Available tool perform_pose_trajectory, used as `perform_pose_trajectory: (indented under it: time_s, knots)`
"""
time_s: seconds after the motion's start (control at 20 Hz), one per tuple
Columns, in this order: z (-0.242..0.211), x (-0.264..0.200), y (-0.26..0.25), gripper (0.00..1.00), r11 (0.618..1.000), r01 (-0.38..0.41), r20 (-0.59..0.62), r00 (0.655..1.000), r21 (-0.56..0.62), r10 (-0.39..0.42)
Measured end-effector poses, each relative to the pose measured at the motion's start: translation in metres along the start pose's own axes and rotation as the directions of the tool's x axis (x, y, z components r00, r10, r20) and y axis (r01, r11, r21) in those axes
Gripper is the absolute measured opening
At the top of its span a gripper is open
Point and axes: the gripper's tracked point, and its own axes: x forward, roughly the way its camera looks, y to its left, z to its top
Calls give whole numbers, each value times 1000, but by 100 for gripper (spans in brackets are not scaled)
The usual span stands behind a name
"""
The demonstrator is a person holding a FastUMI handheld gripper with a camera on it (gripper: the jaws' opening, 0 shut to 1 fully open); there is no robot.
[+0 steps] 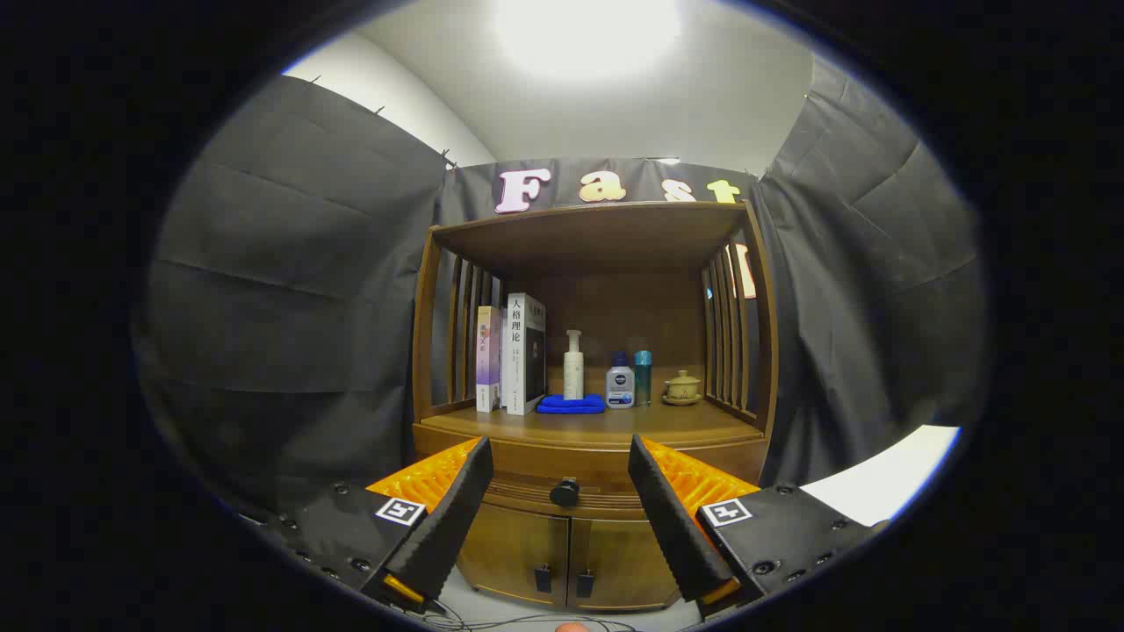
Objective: Pull open the drawer, take out the items inside it, and place them on the countertop above the cabinet.
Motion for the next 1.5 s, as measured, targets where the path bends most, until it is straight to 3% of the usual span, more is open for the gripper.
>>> perform_pose_trajectory:
  time_s: [1.1,1.5]
  knots:
    - [-5,5,-6,98,1000,20,-8,1000,22,-20]
    - [-24,39,-2,98,1000,30,-16,999,7,-29]
